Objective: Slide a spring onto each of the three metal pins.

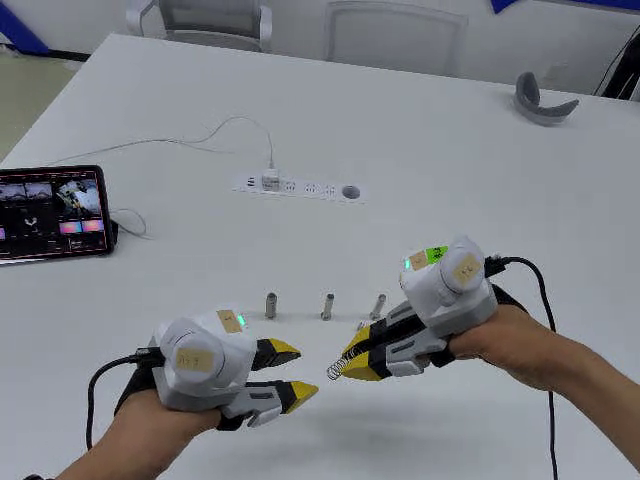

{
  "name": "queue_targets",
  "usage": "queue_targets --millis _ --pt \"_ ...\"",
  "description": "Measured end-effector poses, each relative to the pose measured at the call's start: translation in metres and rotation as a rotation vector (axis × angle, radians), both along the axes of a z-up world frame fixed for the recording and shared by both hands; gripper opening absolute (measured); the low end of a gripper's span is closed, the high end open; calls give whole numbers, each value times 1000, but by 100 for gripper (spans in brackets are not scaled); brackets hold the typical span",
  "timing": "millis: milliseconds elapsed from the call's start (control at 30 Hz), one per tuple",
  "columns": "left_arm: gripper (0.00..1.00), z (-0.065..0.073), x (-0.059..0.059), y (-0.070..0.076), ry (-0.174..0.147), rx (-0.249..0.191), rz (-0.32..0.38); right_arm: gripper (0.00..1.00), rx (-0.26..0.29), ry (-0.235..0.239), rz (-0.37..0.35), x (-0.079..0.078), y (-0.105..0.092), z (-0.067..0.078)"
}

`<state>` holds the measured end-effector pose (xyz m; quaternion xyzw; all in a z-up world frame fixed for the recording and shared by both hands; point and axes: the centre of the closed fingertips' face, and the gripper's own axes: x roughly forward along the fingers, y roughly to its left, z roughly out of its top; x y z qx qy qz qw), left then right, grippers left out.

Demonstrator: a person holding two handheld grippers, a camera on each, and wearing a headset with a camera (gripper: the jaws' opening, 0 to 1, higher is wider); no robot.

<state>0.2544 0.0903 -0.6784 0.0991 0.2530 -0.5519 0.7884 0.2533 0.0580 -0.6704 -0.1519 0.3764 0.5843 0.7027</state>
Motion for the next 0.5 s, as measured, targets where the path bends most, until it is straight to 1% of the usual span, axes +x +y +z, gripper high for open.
queue_targets --millis 33,133,267,400,500 --pt "31 -1 1 1 -3 1 7 12 -3 -2 -4 1 -2 -1" --pt "32 -1 2 5 4 -4 31 12 -10 -3 -17 3 -7 -3" --pt "34 -5 5 11 13 -4 65 12 -36 -5 -27 5 -14 -10" --pt "37 -7 6 16 19 -1 87 12 -38 6 -35 6 -17 -12" --pt "40 -10 9 22 22 8 104 12 -53 3 -33 8 -20 -15"
